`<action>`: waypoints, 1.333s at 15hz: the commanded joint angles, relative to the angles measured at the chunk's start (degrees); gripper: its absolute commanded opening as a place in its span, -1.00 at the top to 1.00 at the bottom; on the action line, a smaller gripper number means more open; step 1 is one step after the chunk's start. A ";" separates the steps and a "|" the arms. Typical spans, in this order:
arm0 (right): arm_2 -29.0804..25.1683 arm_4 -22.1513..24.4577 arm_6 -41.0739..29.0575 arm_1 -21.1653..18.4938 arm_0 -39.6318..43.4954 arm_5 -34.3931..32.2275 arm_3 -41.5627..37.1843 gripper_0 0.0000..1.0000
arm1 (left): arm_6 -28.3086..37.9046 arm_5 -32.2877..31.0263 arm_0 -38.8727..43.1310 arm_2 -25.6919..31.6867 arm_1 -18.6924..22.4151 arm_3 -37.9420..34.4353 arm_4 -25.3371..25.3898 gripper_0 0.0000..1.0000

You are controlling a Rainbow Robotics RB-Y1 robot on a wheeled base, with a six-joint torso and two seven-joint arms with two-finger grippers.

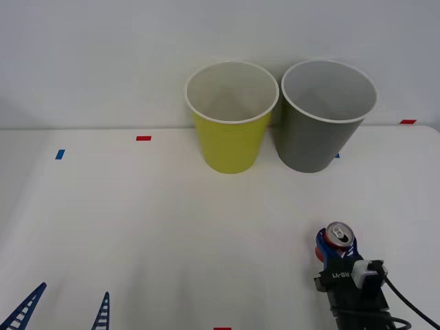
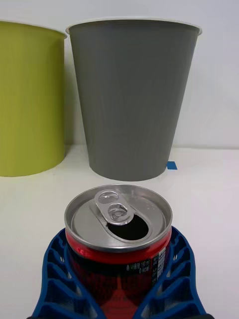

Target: Put cans in the gray bin and PET bottles in the light green bin.

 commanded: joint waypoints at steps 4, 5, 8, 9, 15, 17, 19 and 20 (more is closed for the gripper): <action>-1.02 -0.54 0.47 -0.52 5.36 14.78 -17.40 1.00 | 0.00 0.00 0.00 0.00 0.00 0.00 0.00 -1.00; -1.46 -0.80 0.30 -0.52 6.41 18.20 -21.53 1.00 | 0.00 0.00 0.00 0.00 0.00 0.00 0.00 -1.00; -2.87 -1.59 -0.23 -0.69 8.35 28.58 -32.78 1.00 | 0.00 0.00 0.00 0.00 0.00 0.00 0.00 -1.00; -3.22 -2.03 -0.76 -0.52 8.08 30.77 -35.24 1.00 | 0.00 0.00 0.00 0.00 0.00 0.00 0.00 -1.00; -4.28 -2.47 -3.39 0.27 4.48 40.18 -43.51 1.00 | 0.00 0.00 0.00 0.00 0.00 0.00 0.00 -1.00; -4.19 -1.24 -6.29 0.89 3.16 46.94 -48.52 1.00 | 0.00 0.00 0.00 0.00 0.00 0.00 0.00 -1.00; -3.48 3.77 -11.30 1.15 1.58 52.04 -51.94 1.00 | 0.00 0.00 0.00 0.00 0.00 0.00 0.00 -1.00; -3.05 7.20 -14.29 1.24 0.61 54.15 -53.09 1.00 | 0.00 0.00 0.00 0.00 0.00 0.00 0.00 -1.00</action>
